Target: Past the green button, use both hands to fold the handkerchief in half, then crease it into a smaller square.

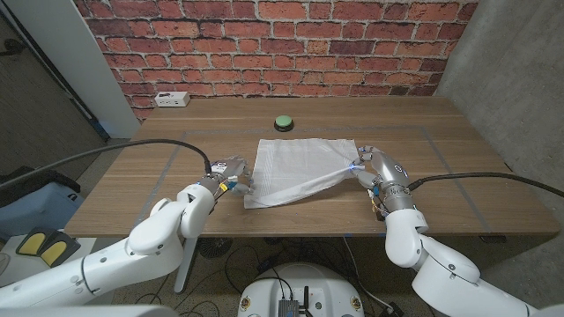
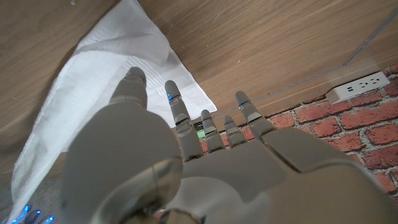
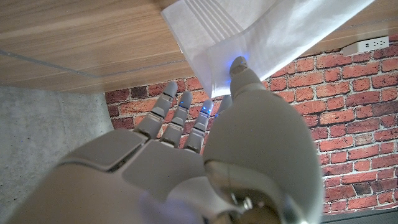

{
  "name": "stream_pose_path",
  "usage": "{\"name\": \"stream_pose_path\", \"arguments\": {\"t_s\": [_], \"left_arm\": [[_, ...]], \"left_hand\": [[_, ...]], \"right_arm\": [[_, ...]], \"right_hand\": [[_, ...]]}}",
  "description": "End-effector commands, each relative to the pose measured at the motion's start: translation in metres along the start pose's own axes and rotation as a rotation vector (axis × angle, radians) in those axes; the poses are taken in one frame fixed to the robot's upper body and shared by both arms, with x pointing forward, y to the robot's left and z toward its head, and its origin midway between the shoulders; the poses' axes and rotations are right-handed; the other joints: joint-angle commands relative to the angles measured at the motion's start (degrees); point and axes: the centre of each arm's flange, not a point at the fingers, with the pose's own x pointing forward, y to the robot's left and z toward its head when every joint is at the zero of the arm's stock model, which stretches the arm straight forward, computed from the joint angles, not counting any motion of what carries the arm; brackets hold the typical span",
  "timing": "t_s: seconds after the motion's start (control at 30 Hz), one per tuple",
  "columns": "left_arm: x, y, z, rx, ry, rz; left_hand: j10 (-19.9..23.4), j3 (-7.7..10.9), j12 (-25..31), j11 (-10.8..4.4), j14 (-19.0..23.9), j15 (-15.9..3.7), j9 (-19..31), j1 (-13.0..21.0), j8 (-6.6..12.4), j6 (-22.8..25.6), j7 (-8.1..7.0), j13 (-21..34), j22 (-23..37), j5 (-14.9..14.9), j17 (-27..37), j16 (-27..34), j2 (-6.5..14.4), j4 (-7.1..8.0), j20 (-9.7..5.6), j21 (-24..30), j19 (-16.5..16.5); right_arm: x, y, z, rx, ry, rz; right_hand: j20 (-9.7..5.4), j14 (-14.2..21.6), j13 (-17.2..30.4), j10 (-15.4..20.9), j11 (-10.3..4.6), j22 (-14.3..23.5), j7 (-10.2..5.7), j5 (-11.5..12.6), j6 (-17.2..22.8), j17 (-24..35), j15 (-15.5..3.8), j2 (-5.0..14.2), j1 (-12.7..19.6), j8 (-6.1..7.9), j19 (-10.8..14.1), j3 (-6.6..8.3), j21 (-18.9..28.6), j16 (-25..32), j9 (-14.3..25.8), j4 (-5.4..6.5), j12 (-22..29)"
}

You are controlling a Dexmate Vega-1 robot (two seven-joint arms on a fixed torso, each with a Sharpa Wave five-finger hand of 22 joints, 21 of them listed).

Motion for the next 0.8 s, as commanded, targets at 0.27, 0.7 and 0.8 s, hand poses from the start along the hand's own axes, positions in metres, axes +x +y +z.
{"name": "stream_pose_path", "arguments": {"t_s": [0.27, 0.7, 0.8], "left_arm": [[0.006, 0.01, 0.008, 0.028, -0.039, -0.117], [0.005, 0.006, 0.016, 0.105, 0.006, -0.145], [0.01, 0.002, 0.016, 0.124, 0.022, -0.155]], "left_hand": [[0.94, -0.89, 0.77, -0.15, 0.48, 0.18, -0.33, 0.11, 0.29, 1.58, 0.91, -0.07, -0.04, 0.47, 0.18, 0.72, -0.75, 0.29, -0.27, 0.03, 0.65], [1.17, -1.99, 0.95, -0.22, 0.7, 0.2, -0.65, -0.39, -0.07, 1.85, 1.03, -0.18, -0.06, 0.82, 0.18, 0.8, -1.32, 0.68, -0.37, 0.1, 1.11], [1.06, -2.09, 0.92, -0.34, 0.27, 0.12, -0.69, -0.14, -0.32, 1.38, 0.79, -0.2, -0.06, 0.98, 0.17, 0.63, -1.35, 0.61, -0.62, 0.12, 1.25]], "right_arm": [[0.003, 0.001, -0.003, 0.0, 0.019, -0.014], [0.004, 0.0, -0.004, -0.001, 0.008, -0.009], [0.004, 0.0, -0.003, -0.001, 0.003, -0.006]], "right_hand": [[-0.19, 0.77, -0.43, 1.0, 0.02, 0.01, 0.31, -0.22, 0.7, -0.36, -3.96, 0.35, -0.72, -0.16, 0.07, 0.9, 0.38, -0.28, 0.07, 0.08, -0.25], [-0.26, 0.88, -0.99, 1.11, -0.04, -0.05, 0.4, -0.26, 0.76, -0.55, -3.93, 0.31, -0.97, -0.29, 0.12, 1.38, 0.43, -0.65, -0.03, 0.01, -0.77], [-0.24, 0.91, -1.13, 1.27, 0.16, -0.07, 0.42, -0.28, 0.82, -0.61, -3.88, 0.26, -1.03, -0.31, 0.13, 1.5, 0.44, -0.75, -0.05, -0.03, -0.85]]}}
